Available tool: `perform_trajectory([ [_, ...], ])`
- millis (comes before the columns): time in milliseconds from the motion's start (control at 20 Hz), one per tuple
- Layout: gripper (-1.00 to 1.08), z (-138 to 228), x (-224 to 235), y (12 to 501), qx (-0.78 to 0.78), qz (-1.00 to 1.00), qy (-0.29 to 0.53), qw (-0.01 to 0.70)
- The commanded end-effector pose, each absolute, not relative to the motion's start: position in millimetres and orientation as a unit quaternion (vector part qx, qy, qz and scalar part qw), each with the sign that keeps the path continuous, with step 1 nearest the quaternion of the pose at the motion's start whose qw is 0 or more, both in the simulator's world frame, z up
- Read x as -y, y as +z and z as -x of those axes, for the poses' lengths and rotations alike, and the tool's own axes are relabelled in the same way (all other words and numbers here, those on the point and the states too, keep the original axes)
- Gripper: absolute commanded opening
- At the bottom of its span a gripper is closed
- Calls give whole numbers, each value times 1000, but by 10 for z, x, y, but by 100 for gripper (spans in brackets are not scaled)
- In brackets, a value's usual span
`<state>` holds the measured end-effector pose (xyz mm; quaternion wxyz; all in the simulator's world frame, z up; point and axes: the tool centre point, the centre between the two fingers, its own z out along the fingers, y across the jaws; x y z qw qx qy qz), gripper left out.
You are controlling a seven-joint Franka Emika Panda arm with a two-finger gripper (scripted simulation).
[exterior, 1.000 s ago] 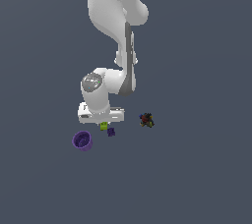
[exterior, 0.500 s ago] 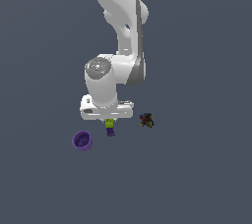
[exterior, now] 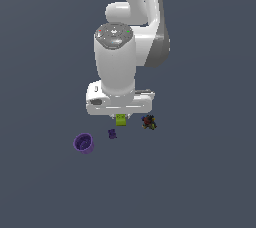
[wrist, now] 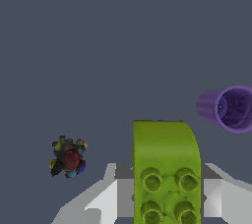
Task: Pick up a designated object from a clutter of objects.
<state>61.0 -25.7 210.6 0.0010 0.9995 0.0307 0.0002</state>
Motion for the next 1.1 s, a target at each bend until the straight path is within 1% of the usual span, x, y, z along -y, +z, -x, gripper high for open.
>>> perform_trajectory([
  [0,-100,-685,139,2358,-30,-1000,0,1],
  [500,-100,-992,-282,3245,-31,-1000,0,1],
  [800,-100,-1142,-471,3642,-31,-1000,0,0],
  [1050,-100,-1238,-585,3882,-31,-1000,0,0],
])
